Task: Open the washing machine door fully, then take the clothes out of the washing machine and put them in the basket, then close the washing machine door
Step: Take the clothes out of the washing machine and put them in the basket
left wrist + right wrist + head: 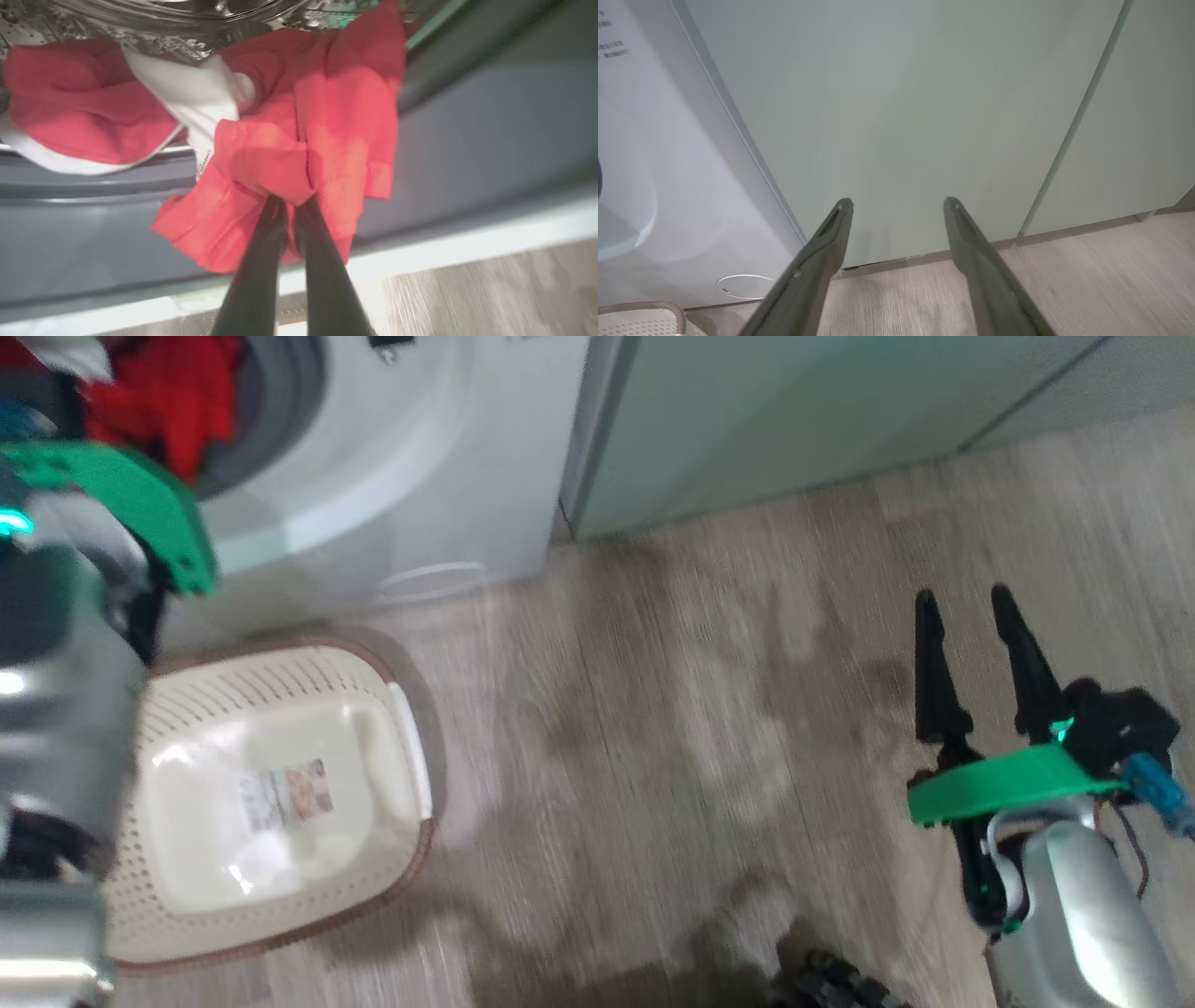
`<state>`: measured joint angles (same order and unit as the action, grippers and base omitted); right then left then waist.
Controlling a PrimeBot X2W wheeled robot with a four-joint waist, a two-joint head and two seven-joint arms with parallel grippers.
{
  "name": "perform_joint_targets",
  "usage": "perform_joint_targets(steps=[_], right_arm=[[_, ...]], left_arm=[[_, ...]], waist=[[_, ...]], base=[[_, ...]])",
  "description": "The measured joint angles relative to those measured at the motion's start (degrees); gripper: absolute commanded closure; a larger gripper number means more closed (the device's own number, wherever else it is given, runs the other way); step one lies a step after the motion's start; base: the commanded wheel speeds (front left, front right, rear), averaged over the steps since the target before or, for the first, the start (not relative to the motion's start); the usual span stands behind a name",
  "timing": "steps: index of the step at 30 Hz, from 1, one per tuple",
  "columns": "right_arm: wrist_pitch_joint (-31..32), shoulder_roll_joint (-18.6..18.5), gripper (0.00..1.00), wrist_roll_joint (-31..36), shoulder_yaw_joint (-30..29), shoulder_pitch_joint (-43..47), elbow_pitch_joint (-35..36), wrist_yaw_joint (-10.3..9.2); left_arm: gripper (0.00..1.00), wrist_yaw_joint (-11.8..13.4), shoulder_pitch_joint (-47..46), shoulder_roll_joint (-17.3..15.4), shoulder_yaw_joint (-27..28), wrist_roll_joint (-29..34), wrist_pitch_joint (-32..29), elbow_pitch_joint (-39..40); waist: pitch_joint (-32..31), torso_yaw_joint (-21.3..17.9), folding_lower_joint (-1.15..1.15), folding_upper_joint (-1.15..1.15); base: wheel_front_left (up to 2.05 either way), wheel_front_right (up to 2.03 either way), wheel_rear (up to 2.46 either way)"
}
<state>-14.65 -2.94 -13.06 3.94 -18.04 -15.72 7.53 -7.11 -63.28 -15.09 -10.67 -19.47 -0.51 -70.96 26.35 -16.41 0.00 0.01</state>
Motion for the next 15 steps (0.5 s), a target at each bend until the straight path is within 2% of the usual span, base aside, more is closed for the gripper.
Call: perform_joint_targets(steps=[10,15], right_arm=[[0.01,-0.58,0.00,0.47,-0.85,6.39,-1.77,0.00],[0.01,-0.97,0.00,0.38,-1.04,9.58,-2.38,0.00]], left_arm=[[1.00,-0.11,14.57,5.80,-6.52,-2.27,7.56,2.59],[1.00,-0.43,23.53,7.67,-10.42,-4.22,8.93,4.57]], waist=[[-10.94,4.31,0.00,0.00],[-15.83,7.24,0.00,0.00]], base=[[0.00,0.00,0.00],[0.00,0.00,0.00]])
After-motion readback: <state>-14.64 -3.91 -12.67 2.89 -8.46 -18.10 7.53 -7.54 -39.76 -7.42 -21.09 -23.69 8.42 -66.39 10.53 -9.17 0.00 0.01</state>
